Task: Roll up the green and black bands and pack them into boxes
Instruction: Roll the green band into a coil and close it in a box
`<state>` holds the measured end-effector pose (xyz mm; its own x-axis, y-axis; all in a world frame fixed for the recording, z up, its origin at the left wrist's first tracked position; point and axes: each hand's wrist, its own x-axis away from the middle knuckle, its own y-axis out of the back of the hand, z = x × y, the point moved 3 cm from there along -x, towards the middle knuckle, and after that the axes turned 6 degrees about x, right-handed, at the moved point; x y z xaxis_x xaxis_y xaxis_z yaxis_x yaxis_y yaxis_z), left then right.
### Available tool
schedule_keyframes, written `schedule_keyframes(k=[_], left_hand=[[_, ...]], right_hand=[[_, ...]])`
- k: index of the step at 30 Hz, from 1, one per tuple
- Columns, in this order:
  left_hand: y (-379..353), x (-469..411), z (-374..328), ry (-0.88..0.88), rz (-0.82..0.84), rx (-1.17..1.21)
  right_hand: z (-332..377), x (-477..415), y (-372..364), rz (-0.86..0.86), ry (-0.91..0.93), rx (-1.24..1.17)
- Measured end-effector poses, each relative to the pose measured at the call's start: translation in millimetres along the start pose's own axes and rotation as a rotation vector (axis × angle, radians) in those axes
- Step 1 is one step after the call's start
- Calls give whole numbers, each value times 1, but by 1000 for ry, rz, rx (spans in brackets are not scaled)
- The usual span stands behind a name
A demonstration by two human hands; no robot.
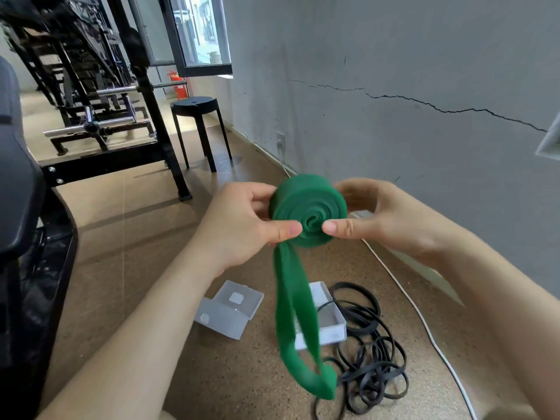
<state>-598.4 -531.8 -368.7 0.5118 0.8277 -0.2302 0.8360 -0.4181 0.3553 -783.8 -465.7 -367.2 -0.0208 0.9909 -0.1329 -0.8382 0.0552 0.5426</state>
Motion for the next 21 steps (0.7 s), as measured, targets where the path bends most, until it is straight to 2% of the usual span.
schedule_keyframes(k=[4, 7, 8, 10, 12, 14, 21], left_hand=[[-15, 2, -1, -40, 149, -538], [-22, 4, -3, -45, 169, -722], [-21, 3, -2, -34, 151, -696], [-14, 3, 0, 23, 98, -485], [-7, 1, 2, 59, 55, -232], [-2, 0, 3, 55, 46, -81], [0, -1, 10, 72, 67, 63]], right_hand=[[15, 2, -13, 21, 148, 639], [14, 2, -28, 81, 122, 802], [12, 2, -27, 61, 110, 787], [6, 0, -20, -10, 105, 699], [1, -3, -15, -54, 88, 493], [-4, -4, -14, -59, 61, 293], [-7, -6, -12, -116, 17, -20]])
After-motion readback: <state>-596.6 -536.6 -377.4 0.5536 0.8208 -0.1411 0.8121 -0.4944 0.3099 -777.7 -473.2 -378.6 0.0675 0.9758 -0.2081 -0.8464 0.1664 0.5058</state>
